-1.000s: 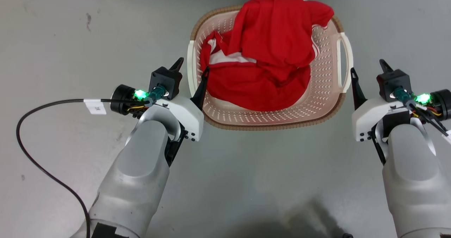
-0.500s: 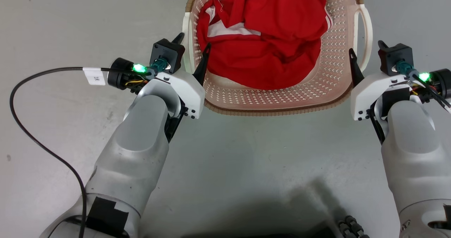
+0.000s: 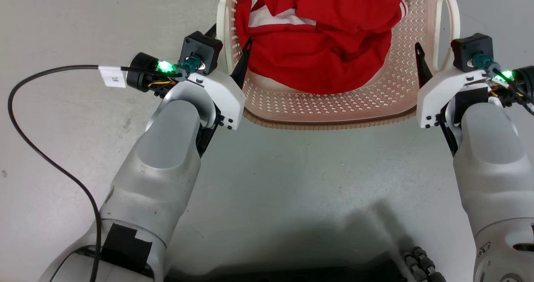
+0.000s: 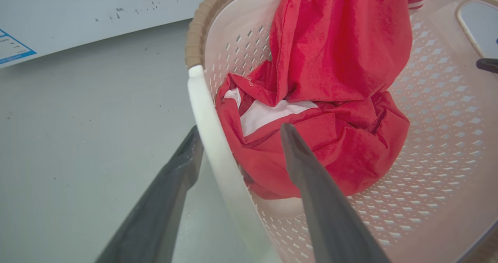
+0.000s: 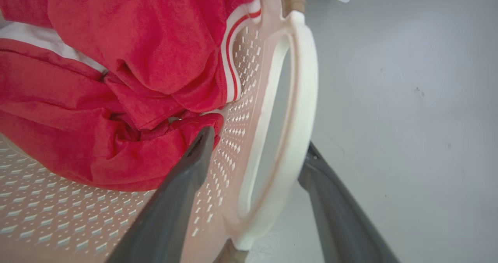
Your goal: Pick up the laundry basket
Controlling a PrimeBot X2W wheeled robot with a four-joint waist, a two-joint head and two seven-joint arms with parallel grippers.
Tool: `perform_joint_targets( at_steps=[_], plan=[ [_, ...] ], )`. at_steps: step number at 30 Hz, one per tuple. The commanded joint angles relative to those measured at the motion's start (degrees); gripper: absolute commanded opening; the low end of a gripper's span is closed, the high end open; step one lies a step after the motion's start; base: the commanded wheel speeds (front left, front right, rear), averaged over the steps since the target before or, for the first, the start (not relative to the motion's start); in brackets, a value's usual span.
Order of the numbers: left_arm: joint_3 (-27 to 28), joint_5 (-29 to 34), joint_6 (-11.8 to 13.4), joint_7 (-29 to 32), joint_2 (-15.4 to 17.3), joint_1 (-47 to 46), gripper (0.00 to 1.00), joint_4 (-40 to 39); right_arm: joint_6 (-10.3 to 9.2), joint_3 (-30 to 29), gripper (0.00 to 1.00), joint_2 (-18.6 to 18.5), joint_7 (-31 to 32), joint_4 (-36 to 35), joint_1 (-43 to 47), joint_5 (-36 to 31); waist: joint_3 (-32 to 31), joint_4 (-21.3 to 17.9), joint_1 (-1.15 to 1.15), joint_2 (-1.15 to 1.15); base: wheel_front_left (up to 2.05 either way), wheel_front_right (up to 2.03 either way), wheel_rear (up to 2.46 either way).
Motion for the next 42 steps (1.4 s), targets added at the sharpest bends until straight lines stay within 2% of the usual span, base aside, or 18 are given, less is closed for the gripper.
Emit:
perform_joint_targets(
  at_steps=[1, 11, 12, 13, 14, 29, 42],
  plan=[
    [0.0, 0.2, 0.0, -0.1, 0.0, -0.7, 1.00, 0.0, -0.05, -0.2, 1.00, -0.1, -0.1, 0.4, -1.1, -0.3, 0.2, 0.0, -0.01, 0.00, 0.00, 0.00, 0.00],
    [-0.6, -0.1, 0.0, -0.1, 0.0, -1.3, 1.00, 1.2, -0.05, -2.7, 1.00, 0.0, -0.1, 4.6, -3.5, -2.0, 1.8, 0.0, -0.01, 0.00, 0.00, 0.00, 0.00],
    [-0.8, -0.2, 0.0, -0.1, 0.0, -1.5, 0.82, 1.2, -0.06, -2.8, 0.59, -0.1, -0.1, 4.7, -3.8, -2.1, 2.0, 0.0, -0.01, 0.00, 0.00, 0.00, 0.00],
    [-0.9, -0.3, 0.0, -0.1, 0.0, -1.6, 0.38, 1.4, -0.06, -3.1, 0.37, -0.1, -0.1, 4.9, -4.0, -2.2, 2.2, 0.0, -0.01, 0.00, 0.00, 0.00, 0.00],
    [-1.2, -0.4, 0.0, -0.1, 0.0, -1.6, 0.00, 1.4, -0.05, -3.4, 0.00, -0.1, -0.1, 5.3, -4.1, -2.2, 2.3, 0.0, -0.01, 0.00, 0.00, 0.00, 0.00],
    [-2.3, -0.9, -0.5, -0.3, -0.3, -1.9, 0.00, 0.8, -0.06, -4.4, 0.00, -0.2, -0.1, 5.6, -4.7, -4.3, 0.9, 0.6, -0.01, 0.00, 0.00, 0.00, 0.00],
    [-3.5, -3.8, -0.5, -0.3, -0.4, 0.3, 0.00, 4.0, -0.05, -2.2, 0.00, -0.1, 0.4, 8.3, -2.7, -6.3, -8.2, 1.1, -0.01, 0.00, 0.00, 0.00, 0.00]
  ],
)
